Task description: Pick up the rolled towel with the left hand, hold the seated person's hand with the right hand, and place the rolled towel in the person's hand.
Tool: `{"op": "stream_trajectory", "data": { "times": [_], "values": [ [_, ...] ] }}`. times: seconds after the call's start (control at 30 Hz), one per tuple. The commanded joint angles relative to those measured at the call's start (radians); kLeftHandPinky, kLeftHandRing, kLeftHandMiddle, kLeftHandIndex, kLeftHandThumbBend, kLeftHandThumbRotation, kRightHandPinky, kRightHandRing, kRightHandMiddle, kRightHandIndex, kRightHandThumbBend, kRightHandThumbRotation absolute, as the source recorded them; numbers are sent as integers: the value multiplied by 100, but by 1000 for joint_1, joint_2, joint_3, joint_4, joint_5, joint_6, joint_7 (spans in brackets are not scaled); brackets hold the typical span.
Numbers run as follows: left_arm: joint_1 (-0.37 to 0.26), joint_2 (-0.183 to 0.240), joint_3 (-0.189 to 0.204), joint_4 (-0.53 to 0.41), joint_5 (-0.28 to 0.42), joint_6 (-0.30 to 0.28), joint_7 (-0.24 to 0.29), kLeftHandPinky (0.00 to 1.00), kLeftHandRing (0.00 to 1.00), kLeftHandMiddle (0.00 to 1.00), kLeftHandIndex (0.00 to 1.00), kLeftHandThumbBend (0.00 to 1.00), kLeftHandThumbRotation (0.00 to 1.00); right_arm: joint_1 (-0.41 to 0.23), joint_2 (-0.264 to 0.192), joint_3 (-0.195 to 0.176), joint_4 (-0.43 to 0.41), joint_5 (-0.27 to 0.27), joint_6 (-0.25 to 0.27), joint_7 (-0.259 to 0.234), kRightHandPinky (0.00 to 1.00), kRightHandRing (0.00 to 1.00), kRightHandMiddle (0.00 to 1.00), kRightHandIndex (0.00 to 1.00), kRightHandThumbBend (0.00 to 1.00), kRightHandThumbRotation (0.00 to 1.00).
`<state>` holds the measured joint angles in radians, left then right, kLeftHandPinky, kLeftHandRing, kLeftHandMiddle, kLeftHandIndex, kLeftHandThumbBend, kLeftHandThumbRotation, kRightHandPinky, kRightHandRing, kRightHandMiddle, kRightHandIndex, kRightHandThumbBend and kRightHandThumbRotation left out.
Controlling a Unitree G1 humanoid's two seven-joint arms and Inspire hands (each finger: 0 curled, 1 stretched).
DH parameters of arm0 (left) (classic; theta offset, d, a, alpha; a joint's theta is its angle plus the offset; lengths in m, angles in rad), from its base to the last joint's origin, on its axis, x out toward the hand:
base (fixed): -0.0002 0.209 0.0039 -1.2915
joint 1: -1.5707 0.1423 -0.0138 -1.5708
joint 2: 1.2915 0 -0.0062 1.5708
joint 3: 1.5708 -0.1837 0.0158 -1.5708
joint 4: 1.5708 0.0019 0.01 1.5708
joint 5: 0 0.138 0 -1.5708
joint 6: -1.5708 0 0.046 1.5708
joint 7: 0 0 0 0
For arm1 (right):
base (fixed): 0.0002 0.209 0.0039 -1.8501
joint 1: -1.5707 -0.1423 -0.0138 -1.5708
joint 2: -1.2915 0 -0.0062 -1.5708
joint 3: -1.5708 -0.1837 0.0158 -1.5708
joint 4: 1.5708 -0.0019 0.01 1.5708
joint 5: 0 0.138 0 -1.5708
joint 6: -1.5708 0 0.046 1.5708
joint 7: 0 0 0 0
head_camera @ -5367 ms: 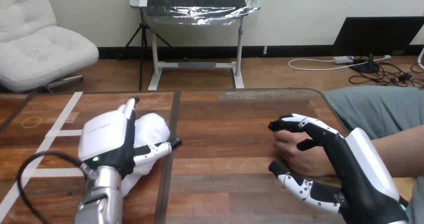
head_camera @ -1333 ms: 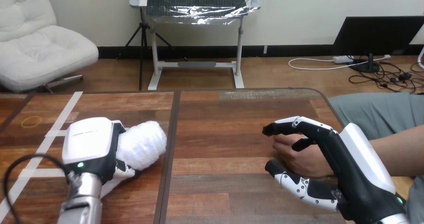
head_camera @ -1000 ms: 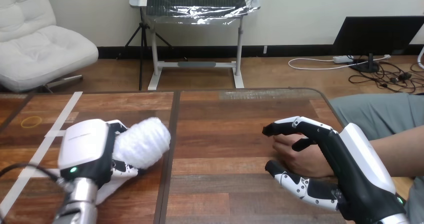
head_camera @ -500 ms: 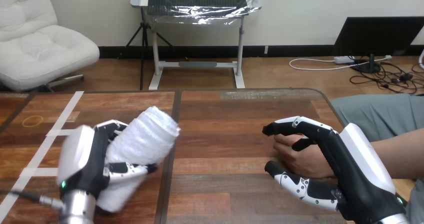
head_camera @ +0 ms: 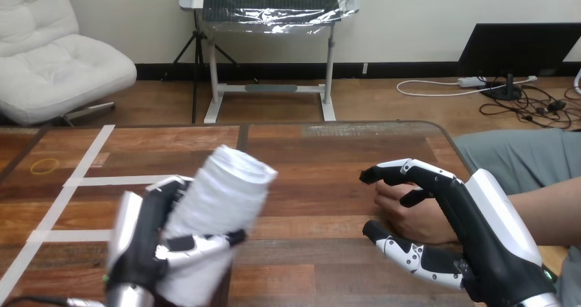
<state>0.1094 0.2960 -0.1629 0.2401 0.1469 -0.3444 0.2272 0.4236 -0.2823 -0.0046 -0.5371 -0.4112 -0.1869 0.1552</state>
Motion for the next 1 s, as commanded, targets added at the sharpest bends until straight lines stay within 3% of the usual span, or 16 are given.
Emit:
{"op": "stream_trajectory", "data": {
  "times": [0.0, 0.37, 0.67, 0.97],
  "values": [
    [-13, -57, 31, -272, -84, -63, -43, 42, 43, 47, 53, 64, 8, -59, -6, -23, -5, -2, -25, -30, 61, 76, 78, 70, 50, 0],
    [40, -122, 10, -400, -95, -39, -82, 41, 41, 45, 53, 63, 10, -69, -10, -33, -7, -3, -11, -26, 61, 76, 80, 71, 50, 0],
    [69, -155, -2, -449, -91, -36, -111, 27, 31, 43, 52, 64, 11, -86, -23, -49, -1, 0, -6, -22, 61, 76, 81, 72, 52, 0],
    [85, -177, -4, -462, -78, -67, -134, 35, 38, 44, 52, 63, 11, -116, -49, -76, 10, 3, -4, -11, 60, 76, 81, 72, 57, 0]
  ]
}}
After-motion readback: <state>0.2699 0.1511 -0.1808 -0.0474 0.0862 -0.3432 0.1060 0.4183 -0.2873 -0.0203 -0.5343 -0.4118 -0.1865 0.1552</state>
